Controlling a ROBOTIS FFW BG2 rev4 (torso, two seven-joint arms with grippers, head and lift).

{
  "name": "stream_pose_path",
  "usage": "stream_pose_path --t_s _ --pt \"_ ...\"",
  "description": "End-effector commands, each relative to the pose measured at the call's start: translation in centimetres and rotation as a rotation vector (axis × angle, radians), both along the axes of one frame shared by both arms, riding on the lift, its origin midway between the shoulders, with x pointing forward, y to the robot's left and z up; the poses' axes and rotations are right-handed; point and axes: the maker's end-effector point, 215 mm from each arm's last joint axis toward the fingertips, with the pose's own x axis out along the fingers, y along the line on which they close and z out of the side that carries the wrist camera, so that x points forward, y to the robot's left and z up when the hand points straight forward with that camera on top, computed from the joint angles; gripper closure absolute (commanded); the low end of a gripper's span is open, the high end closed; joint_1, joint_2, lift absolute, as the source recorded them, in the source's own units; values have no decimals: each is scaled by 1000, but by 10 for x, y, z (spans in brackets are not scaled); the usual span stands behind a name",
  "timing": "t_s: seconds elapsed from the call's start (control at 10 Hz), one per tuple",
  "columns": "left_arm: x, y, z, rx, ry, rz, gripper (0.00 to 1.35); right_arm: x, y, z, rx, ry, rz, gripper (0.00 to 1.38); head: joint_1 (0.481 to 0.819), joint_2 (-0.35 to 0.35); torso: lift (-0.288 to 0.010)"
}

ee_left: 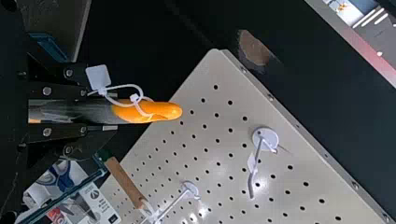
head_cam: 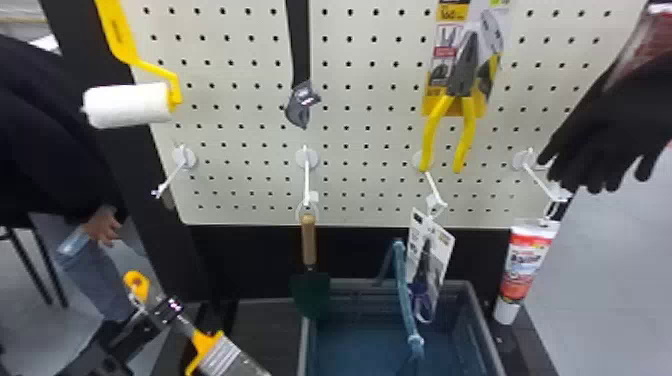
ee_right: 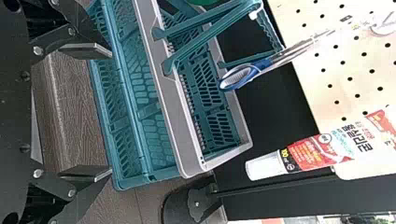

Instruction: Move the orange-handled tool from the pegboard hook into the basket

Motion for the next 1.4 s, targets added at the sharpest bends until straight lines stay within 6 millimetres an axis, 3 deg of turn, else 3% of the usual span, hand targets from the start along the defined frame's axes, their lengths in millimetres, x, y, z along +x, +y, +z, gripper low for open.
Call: stream_pose_path --t_s 0.0,0.3,0.4,0.8,1.1,1.3 --pt "2 -4 1 -18 -9 8 1211 0 0 1 0 0 0 395 549 0 -100" --pt "4 0 -10 -10 10 13 1211 0 1 -1 2 2 1 395 549 0 -100" --pt "7 -3 -4 -27 -8 21 1211 0 1 -1 3 4 1 395 549 0 -100" --pt "23 -57 51 -129 -125 -74 1211 -1 1 -2 4 6 4 397 549 0 -100" --pt "22 -84 63 -215 -159 -72 1211 -1 1 -2 5 6 3 395 549 0 -100" --pt "19 -97 59 -258 -161 -18 1211 -1 2 -2 5 9 4 397 549 0 -100"
